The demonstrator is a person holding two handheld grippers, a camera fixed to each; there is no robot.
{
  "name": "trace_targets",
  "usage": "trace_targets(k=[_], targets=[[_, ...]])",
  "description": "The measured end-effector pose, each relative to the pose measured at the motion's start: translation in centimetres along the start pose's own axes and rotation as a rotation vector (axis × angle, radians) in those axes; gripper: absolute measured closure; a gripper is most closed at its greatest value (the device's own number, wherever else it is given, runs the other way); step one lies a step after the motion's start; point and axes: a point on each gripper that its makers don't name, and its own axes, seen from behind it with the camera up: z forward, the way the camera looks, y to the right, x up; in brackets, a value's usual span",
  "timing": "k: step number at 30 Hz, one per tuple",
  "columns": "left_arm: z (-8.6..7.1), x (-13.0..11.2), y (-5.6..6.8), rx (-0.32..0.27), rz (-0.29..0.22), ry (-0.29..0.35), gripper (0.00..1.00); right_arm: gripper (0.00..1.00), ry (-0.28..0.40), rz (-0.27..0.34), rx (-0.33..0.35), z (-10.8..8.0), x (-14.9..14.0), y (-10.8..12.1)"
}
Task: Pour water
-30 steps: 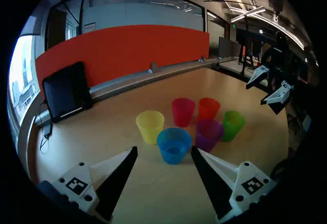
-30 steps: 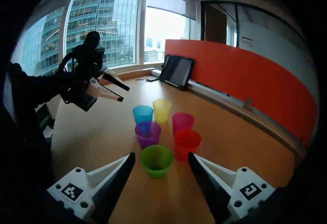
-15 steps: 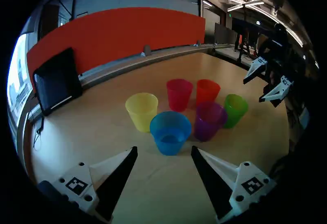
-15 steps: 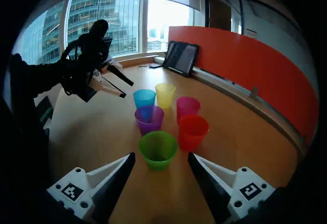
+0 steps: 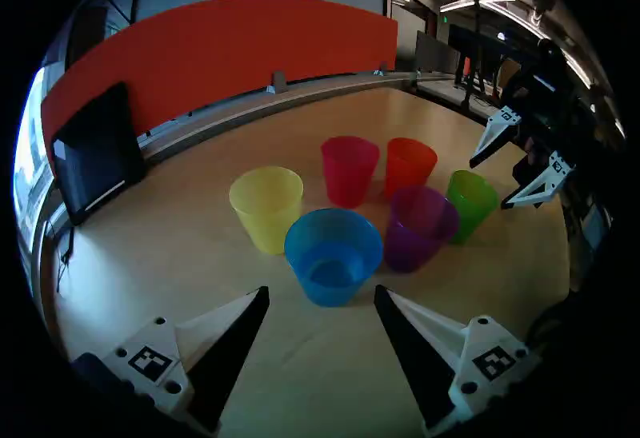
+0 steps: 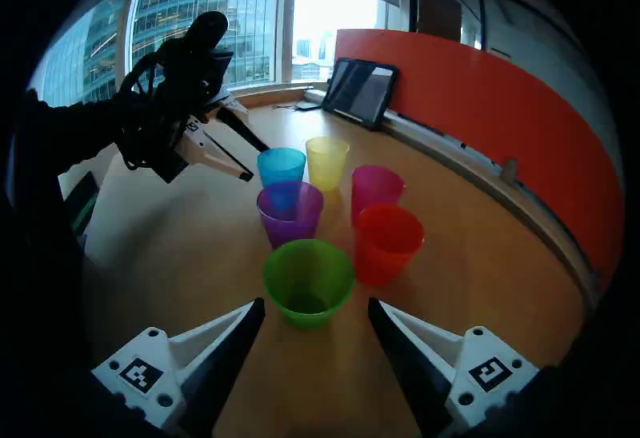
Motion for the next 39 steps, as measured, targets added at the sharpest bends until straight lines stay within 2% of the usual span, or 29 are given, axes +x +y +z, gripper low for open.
trace_targets(k=[14,20,29,39], targets=[[2.1,0.6,0.7,-0.032,0.011,-0.009,0.02,0.00,-0.042,0.002,0.008,2.4,-1.4,0.1],[2.7,1.2,0.6,-0.031,0.021,-0.004,0.02,0.00,-0.041,-0.002,0.015,3.0,-1.1,0.0],[3.3,2.2,0.6,-0.033,0.020,0.016,0.02,0.00,-0.039,-0.003,0.022,3.4,-1.0,0.1],[3.7,2.0,0.8,-0.020,0.049,0.015,0.05,0.00,-0.036,-0.005,0.019,3.3,-0.9,0.0]])
